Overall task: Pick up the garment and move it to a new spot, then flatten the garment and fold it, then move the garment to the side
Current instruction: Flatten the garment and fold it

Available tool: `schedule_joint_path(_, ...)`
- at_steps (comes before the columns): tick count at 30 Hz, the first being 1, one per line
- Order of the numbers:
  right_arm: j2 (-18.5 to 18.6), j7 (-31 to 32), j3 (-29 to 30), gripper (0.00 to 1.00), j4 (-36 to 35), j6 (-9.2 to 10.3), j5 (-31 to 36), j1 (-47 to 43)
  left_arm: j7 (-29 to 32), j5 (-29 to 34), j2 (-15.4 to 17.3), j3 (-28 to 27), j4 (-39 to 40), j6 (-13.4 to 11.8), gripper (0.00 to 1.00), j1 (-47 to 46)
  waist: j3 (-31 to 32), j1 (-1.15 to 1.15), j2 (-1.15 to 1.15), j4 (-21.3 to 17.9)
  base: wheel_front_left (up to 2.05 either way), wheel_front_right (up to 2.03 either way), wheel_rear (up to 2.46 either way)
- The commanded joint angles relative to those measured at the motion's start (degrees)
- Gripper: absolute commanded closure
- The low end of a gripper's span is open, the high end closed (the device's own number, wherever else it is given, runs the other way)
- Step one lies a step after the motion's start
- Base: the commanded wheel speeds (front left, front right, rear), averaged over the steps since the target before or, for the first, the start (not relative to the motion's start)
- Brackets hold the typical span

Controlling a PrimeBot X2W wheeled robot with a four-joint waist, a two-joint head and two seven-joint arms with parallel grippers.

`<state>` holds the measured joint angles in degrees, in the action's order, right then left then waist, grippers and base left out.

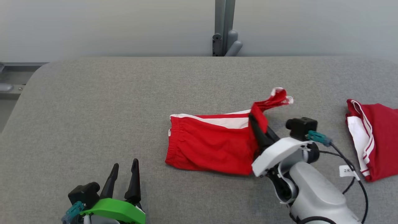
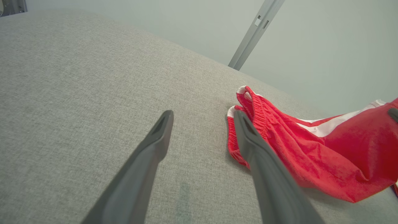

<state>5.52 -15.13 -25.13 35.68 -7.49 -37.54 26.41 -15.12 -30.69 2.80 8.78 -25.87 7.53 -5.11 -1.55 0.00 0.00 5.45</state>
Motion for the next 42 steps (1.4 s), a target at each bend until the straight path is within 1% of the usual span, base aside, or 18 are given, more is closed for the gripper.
schedule_joint_path(1, -0.6, 0.0, -2.5, 1.00, -0.2, 0.02, -0.2, 1.1, 0.0, -0.4, 0.2, 0.3, 0.0, -0.1, 0.00, -0.5, -0.2, 0.00, 0.00, 1.1, 0.00, 0.00, 0.00)
schedule_joint_path(6, -1.9, 1.2, -12.7, 1.00, 1.4, 0.02, -1.9, 4.0, 0.0, -1.2, 0.3, 1.2, -0.3, -0.1, 0.00, -0.6, -0.6, 0.00, 0.00, 3.6, 0.00, 0.00, 0.00)
schedule_joint_path(9, -2.3, 1.4, -17.2, 1.00, 3.6, 0.02, -2.8, 5.6, 0.0, -1.2, 0.2, 1.5, -0.4, -0.1, 0.00, -0.8, -1.0, 0.00, 0.00, 5.1, 0.00, 0.00, 0.00)
schedule_joint_path(12, -2.4, 1.0, -19.3, 1.00, 7.1, 0.02, -3.9, 7.1, 0.0, -0.6, 0.2, 2.1, -0.4, -0.1, 0.00, -1.3, -1.4, 0.00, 0.00, 6.5, 0.00, 0.00, 0.00)
schedule_joint_path(14, -2.5, 0.9, -20.1, 1.00, 7.8, 0.02, -4.8, 7.4, 0.0, -0.3, 0.3, 2.1, -0.4, -0.1, 0.00, -1.5, -1.6, 0.00, 0.00, 6.8, 0.00, 0.00, 0.00)
schedule_joint_path(15, -2.6, 0.8, -20.8, 0.74, 8.3, 0.01, -5.7, 7.7, 0.0, -0.3, 0.2, 2.1, -0.3, -0.1, 0.00, -1.5, -1.7, 0.00, 0.00, 7.1, 0.00, 0.00, 0.00)
schedule_joint_path(16, -2.5, 0.6, -21.5, 0.00, 8.6, 0.01, -6.6, 8.2, 0.0, -0.3, 0.2, 2.1, -0.4, -0.1, 0.00, -1.5, -1.7, 0.00, 0.00, 7.2, 0.00, 0.00, 0.00)
schedule_joint_path(19, -2.5, 0.3, -24.3, 0.00, 7.1, 0.01, -9.9, 8.8, 0.0, -0.1, 0.2, 1.7, -0.5, -0.1, 0.00, -1.5, -1.8, 0.00, 0.00, 7.2, 0.00, 0.00, 0.00)
schedule_joint_path(22, -2.4, -0.1, -26.3, 0.00, 5.3, 0.02, -12.5, 9.2, 0.0, 0.1, 0.2, 0.8, -0.6, -0.1, 0.00, -1.1, -1.5, 0.00, 0.00, 6.4, 0.00, 0.00, 0.00)
schedule_joint_path(23, -2.4, -0.1, -26.3, 0.00, 4.7, 0.02, -13.2, 9.2, 0.0, 0.2, 0.2, 0.5, -0.6, -0.1, 0.00, -0.9, -1.4, 0.00, 0.00, 6.0, 0.00, 0.00, 0.00)
schedule_joint_path(26, -2.4, 0.0, -24.0, 0.00, 3.4, 0.02, -12.7, 8.4, 0.0, 0.4, 0.2, -0.4, -0.4, -0.1, 0.00, -0.6, -0.9, 0.00, 0.00, 4.7, 0.00, 0.00, 0.00)
schedule_joint_path(28, -2.5, 0.0, -21.3, 0.00, 3.0, 0.02, -11.3, 7.3, 0.0, 0.6, 0.2, -0.9, -0.2, -0.1, 0.00, -0.4, -0.7, 0.00, 0.00, 3.7, 0.00, 0.00, 0.00)
schedule_joint_path(30, -2.4, -0.1, -17.4, 0.00, 2.8, 0.02, -9.3, 6.1, 0.0, 0.8, 0.2, -1.5, 0.0, -0.1, 0.00, -0.2, -0.4, 0.00, 0.00, 2.9, 0.00, 0.00, 0.00)
schedule_joint_path(36, -0.5, 0.0, -4.1, 0.00, 1.6, 0.01, 0.7, 0.8, 0.0, 1.7, 0.2, -3.5, 0.6, -0.1, 0.00, 0.7, 0.3, 0.00, 0.00, 0.7, 0.00, 0.00, 0.00)
schedule_joint_path(42, -0.3, 0.0, 7.1, 0.00, -1.2, 0.01, 9.4, -4.8, 0.0, 3.6, 0.2, -5.8, 1.2, -0.1, 0.00, 1.5, 0.7, 0.00, 0.00, -0.7, 0.00, 0.00, 0.00)
